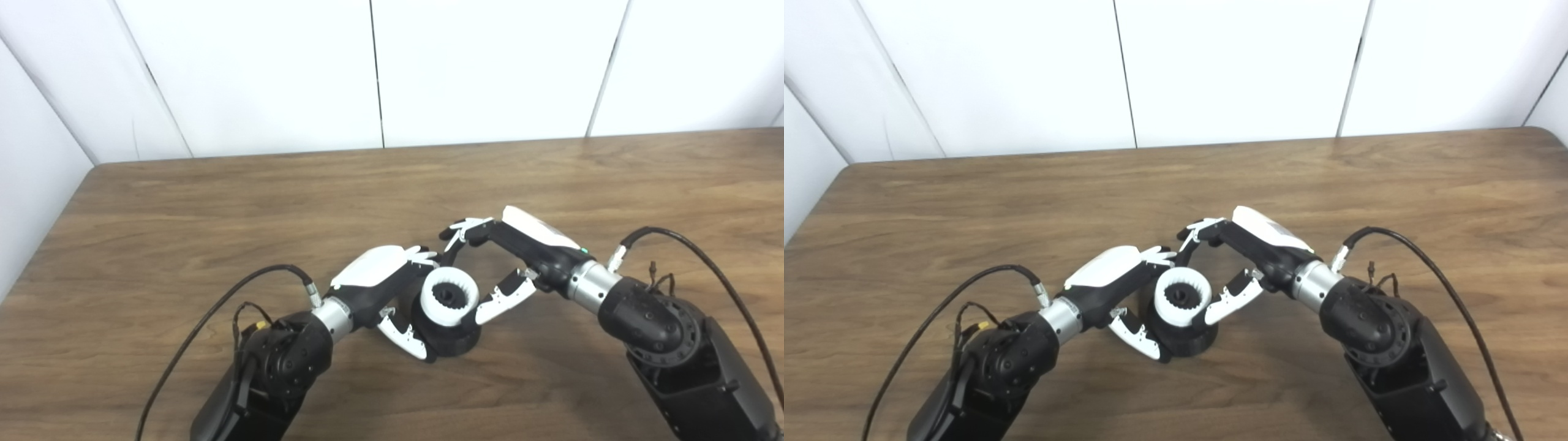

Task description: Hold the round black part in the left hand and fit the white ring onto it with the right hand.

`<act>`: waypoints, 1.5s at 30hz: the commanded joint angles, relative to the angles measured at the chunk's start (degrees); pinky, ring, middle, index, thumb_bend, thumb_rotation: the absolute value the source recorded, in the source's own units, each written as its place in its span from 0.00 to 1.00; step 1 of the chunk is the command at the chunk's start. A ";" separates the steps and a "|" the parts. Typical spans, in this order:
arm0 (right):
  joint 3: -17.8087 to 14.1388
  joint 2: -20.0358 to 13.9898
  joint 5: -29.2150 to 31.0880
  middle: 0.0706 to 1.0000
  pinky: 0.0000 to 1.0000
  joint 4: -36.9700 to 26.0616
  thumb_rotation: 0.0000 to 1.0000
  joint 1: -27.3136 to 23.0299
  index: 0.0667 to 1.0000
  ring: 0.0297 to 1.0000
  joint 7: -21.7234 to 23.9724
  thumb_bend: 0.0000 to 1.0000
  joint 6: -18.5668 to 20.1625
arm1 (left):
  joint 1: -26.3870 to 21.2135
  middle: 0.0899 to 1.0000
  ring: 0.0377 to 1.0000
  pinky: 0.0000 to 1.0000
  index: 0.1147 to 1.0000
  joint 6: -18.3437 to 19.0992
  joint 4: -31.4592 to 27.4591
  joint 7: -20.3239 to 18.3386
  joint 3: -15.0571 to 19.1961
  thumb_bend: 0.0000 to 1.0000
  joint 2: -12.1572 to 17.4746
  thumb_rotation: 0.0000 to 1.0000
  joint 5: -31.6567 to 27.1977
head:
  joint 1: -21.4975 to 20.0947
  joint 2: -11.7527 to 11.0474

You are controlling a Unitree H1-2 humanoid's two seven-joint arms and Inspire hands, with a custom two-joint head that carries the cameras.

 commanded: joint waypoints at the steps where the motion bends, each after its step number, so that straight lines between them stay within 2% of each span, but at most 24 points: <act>1: -0.34 -0.53 -0.05 0.83 0.82 -1.10 0.15 -1.93 0.45 0.92 -0.43 0.52 -1.63 | -1.09 0.93 0.99 0.88 0.68 0.62 -0.50 -0.22 0.16 0.90 0.66 0.15 0.33 | -0.02 0.05; 21: 1.83 -1.49 -3.26 0.83 0.80 0.40 0.16 -1.65 0.46 0.92 0.33 0.52 -3.49 | -1.18 0.93 0.99 0.86 0.68 0.95 -0.50 -0.10 -0.02 0.90 0.46 0.15 0.41 | -0.11 -0.01; 22: 1.77 -1.54 -2.96 0.83 0.80 0.56 0.19 -1.63 0.49 0.92 0.53 0.60 -3.46 | -1.15 0.93 0.99 0.86 0.68 0.90 -0.52 -0.03 0.03 0.91 0.42 0.15 0.31 | -0.11 -0.01; 23: 1.72 -1.57 -2.74 0.84 0.80 0.68 0.26 -1.62 0.55 0.92 0.66 0.75 -3.44 | -1.12 0.93 0.99 0.86 0.69 0.87 -0.53 0.02 0.07 0.91 0.38 0.14 0.24 | -0.11 -0.01; 24: 1.69 -1.63 -2.58 0.84 0.80 0.68 0.30 -1.57 0.58 0.92 0.85 0.83 -3.23 | -1.10 0.93 0.99 0.86 0.69 0.92 -0.48 0.03 0.07 0.91 0.35 0.13 0.23 | -0.04 -0.09; 26: 1.63 -1.70 -2.41 0.84 0.81 0.66 0.34 -1.49 0.62 0.92 1.08 0.91 -2.97 | -1.10 0.93 0.99 0.86 0.69 1.04 -0.39 0.03 0.03 0.92 0.28 0.14 0.31 | 0.11 -0.09; 30: 1.27 -1.80 -1.96 0.85 0.81 0.79 0.36 -1.33 0.65 0.92 1.36 0.96 -2.62 | -1.10 0.93 0.99 0.85 0.71 1.59 -0.79 -0.27 -0.14 0.95 0.36 0.14 0.84 | 0.19 -0.12; 38: 0.57 -1.77 -0.65 0.87 0.82 1.63 0.35 -0.44 0.66 0.93 0.92 0.98 -2.85 | -1.15 0.94 1.00 0.85 0.76 1.83 -1.02 -0.93 -0.26 0.96 0.87 0.16 0.75 | 0.41 -0.19; 45: -0.20 -1.81 -0.13 0.90 0.83 1.67 0.38 -0.20 0.72 0.95 0.71 1.00 -2.62 | -1.47 0.95 1.00 0.86 0.81 2.14 -1.32 -2.06 -0.34 1.00 1.63 0.22 1.00 | 0.90 -0.37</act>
